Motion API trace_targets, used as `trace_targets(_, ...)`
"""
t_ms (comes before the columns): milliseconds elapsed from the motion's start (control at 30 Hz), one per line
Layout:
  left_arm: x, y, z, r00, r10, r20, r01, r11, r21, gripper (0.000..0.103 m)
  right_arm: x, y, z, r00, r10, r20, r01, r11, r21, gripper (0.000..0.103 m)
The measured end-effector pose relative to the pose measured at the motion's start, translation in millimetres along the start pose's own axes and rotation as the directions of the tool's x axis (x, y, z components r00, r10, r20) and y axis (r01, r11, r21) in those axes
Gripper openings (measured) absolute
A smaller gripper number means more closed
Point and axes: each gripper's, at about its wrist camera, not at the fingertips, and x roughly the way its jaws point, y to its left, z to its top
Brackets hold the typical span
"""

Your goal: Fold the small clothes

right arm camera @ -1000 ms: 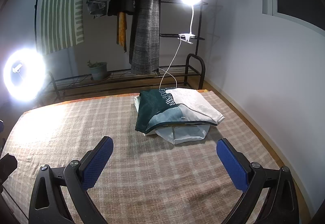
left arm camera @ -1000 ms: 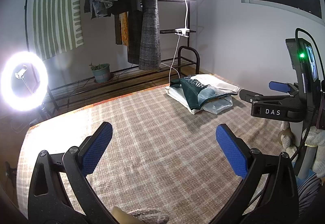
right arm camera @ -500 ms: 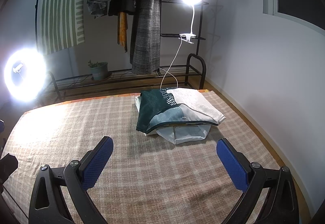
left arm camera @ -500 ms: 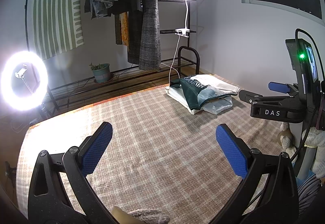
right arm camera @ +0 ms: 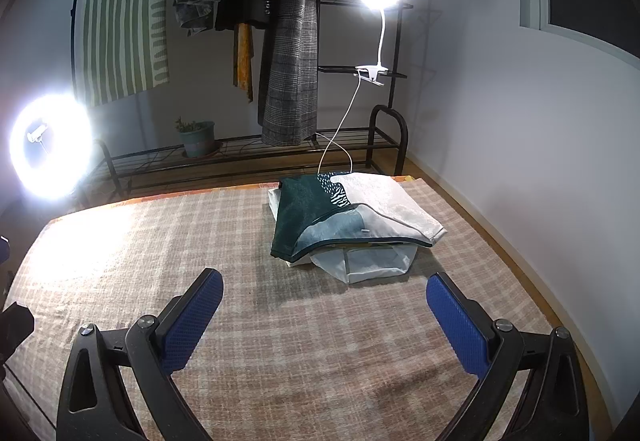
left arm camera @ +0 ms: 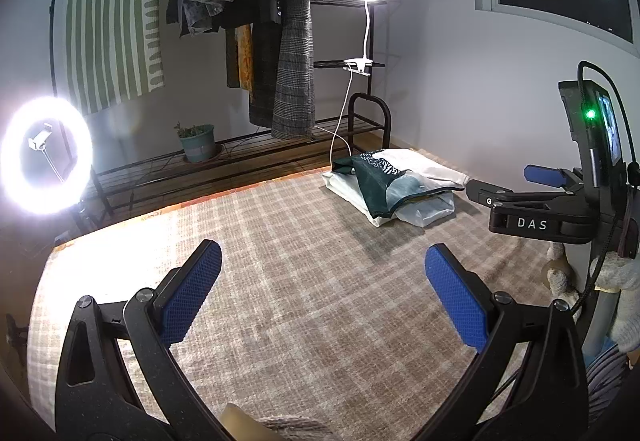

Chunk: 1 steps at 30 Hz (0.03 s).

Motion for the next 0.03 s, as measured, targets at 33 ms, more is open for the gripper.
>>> trace_targets(33, 0.2, 0.0, 0.1, 1.0, -0.002, -0.003, 0.002, 1.0, 0.002, 0.103, 0.6, -0.8, 0.4, 1.0, 0.0, -0.001, 0.0, 1.0, -0.002, 0.103)
